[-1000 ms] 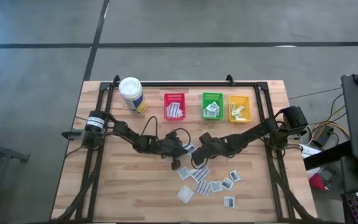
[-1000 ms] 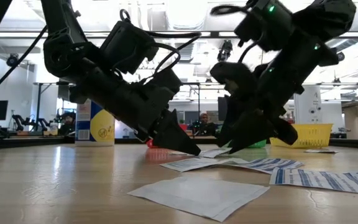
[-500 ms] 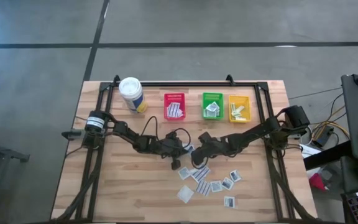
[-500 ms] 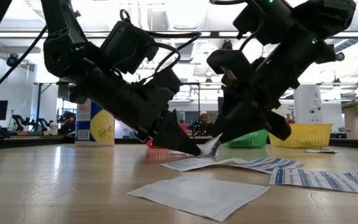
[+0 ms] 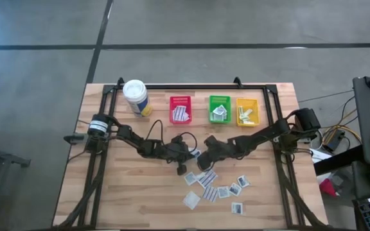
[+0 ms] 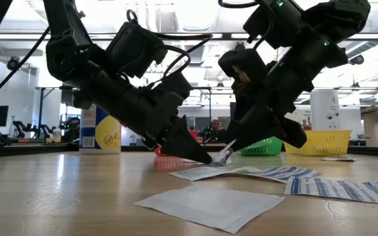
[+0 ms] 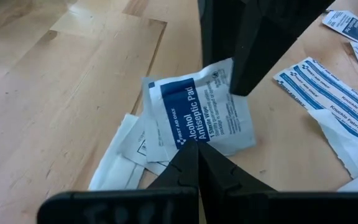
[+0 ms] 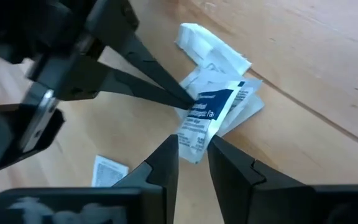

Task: Pick & Place First Aid Supplies
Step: Put the alcohol pad in the green bin

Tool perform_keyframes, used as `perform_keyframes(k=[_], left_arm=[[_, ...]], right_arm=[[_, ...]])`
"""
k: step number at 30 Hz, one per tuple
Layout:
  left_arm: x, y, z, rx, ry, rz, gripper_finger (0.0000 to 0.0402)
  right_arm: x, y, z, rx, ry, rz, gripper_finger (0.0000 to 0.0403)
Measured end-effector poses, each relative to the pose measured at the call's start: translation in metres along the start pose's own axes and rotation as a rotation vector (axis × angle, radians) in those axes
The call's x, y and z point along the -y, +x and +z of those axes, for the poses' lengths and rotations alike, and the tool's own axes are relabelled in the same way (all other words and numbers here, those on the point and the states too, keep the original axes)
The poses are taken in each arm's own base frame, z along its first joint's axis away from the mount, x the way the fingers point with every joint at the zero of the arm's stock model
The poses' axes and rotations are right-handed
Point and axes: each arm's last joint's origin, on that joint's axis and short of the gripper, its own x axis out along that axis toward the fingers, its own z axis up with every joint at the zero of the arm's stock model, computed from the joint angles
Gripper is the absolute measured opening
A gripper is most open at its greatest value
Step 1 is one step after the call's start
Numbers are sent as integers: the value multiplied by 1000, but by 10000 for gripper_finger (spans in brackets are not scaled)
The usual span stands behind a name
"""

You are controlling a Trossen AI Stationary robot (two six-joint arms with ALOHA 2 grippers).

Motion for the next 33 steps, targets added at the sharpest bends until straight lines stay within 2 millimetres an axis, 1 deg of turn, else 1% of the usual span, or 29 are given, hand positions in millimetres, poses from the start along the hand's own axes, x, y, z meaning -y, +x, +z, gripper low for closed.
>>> perform_keyframes(k=[11, 15, 25, 30, 33], left_arm=[[0, 0, 0, -3, 0, 1, 0], [0, 0, 0, -3, 0, 1, 0], [0, 0, 0, -3, 0, 0, 0], [0, 0, 0, -4, 0, 1, 0], [0, 0, 0, -4, 0, 0, 0]], right_arm=[[-6, -14, 6, -3, -15, 37, 72], [-1, -13, 6, -11, 5, -13, 74], [8, 0, 0, -30, 27, -71, 75], [9, 0, -1, -45, 15, -82, 75], [11, -5, 1, -62, -1, -116, 75]])
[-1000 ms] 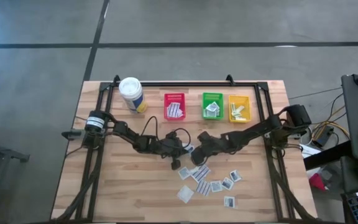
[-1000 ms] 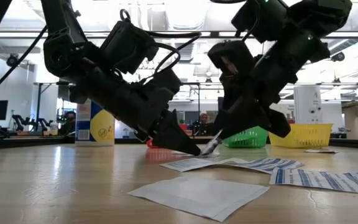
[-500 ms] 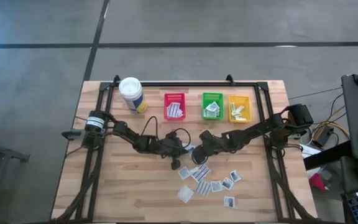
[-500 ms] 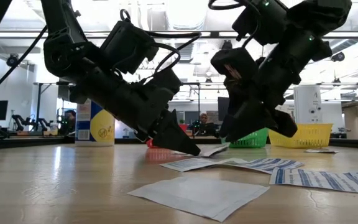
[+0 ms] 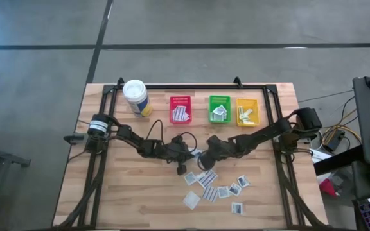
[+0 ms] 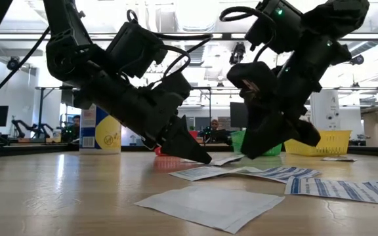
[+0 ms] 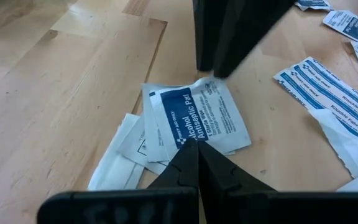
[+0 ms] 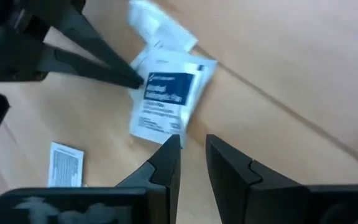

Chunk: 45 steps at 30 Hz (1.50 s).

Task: Pick & Place First Aid Supplies
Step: Put the alcohol pad in the green bin

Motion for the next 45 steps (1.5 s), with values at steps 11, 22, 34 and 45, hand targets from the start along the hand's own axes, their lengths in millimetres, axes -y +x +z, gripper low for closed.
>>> perform_keyframes(k=[11, 22, 34, 45], left_arm=[[0, 0, 0, 0, 0, 1, 0], [0, 0, 0, -2, 3, 1, 0], [0, 0, 0, -3, 4, 1, 0], [0, 0, 1, 9, -21, -2, 0]], right_arm=[[3, 1, 4, 0, 55, -12, 74], [-3, 3, 3, -3, 59, 44, 73], [-3, 2, 3, -5, 69, 46, 68], [-5, 6, 0, -10, 74, 56, 72]])
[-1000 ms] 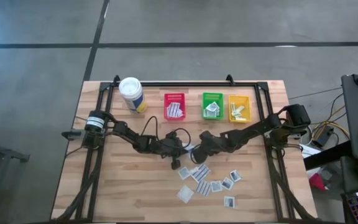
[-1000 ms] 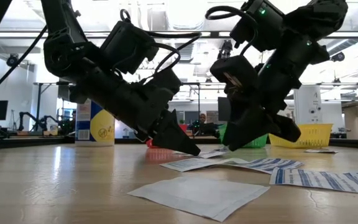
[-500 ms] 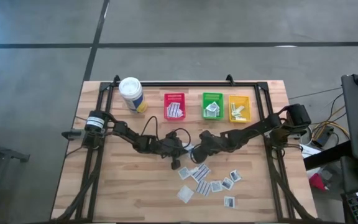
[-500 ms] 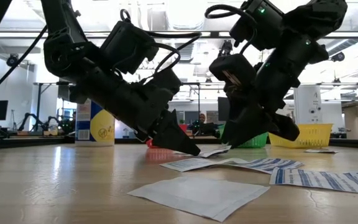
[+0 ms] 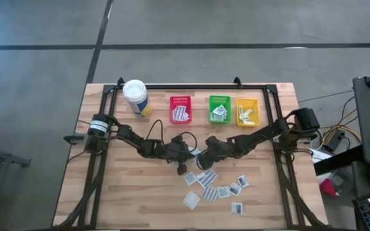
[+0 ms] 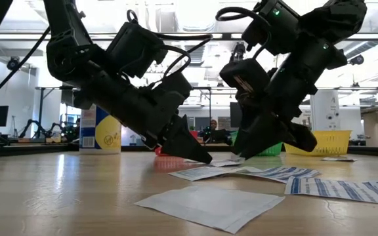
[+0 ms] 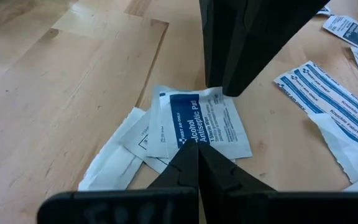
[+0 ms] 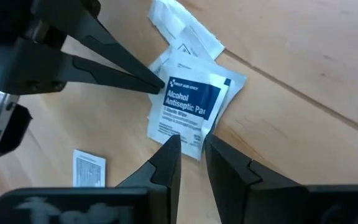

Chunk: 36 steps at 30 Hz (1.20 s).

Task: Pick & Place First Aid Supplies
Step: Put the alcohol pad in the green bin

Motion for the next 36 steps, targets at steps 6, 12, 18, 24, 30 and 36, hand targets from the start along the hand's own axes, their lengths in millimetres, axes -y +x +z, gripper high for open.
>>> perform_keyframes(k=[6, 12, 18, 24, 30, 36], left_arm=[[0, 0, 0, 3, -3, 1, 0], [0, 0, 0, 6, -4, 1, 0], [0, 0, 0, 7, -5, 1, 0], [0, 0, 0, 8, -5, 1, 0], [0, 0, 1, 13, -6, 0, 0], [1, 0, 2, 21, -7, -2, 0]], right_arm=[[1, 0, 0, -2, -7, -8, 69], [3, 0, -1, -14, -13, -35, 70], [4, 0, -2, -9, -14, -43, 63], [1, 0, -1, 1, -11, -21, 47], [1, 0, -1, -2, -4, -18, 38], [1, 0, -1, -5, -9, -16, 37]])
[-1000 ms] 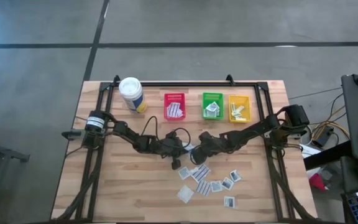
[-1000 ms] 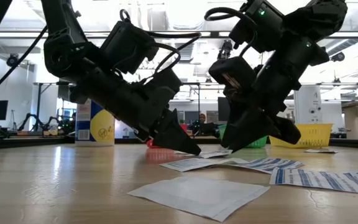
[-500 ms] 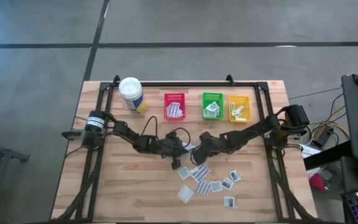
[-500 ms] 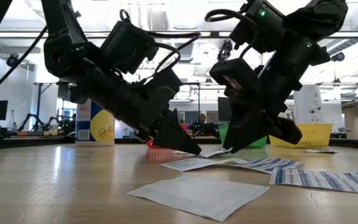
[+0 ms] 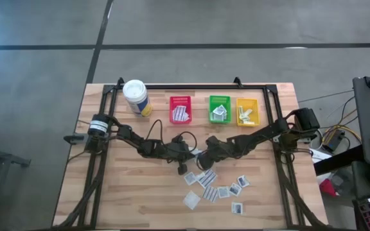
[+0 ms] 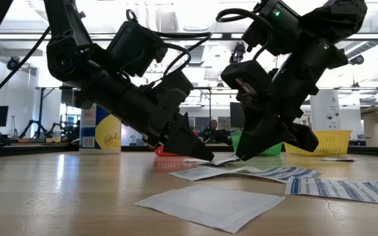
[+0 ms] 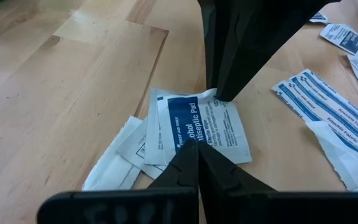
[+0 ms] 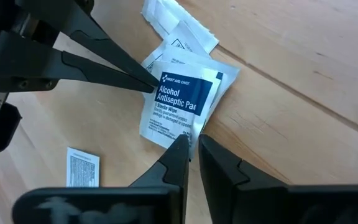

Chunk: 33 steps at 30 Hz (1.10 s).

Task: Pick & Place First Aid Supplies
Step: Put the alcohol pad in the green bin

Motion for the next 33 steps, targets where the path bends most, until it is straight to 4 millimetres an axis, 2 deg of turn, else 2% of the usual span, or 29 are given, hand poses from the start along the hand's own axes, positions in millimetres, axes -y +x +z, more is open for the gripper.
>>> perform_keyframes(k=[7, 15, 26, 33], left_arm=[[0, 0, 1, 12, 5, 2, 0], [1, -2, 4, 24, 36, 0, 0], [-1, -7, 7, -4, 87, 46, 0], [-1, -9, 10, 1, 88, 46, 0]], right_arm=[[0, 0, 0, 0, -27, -1, 9], [0, -1, 0, -3, -74, 2, 8], [-8, -19, 1, -23, -143, 41, 8], [-7, -22, 0, -49, -195, 43, 8]])
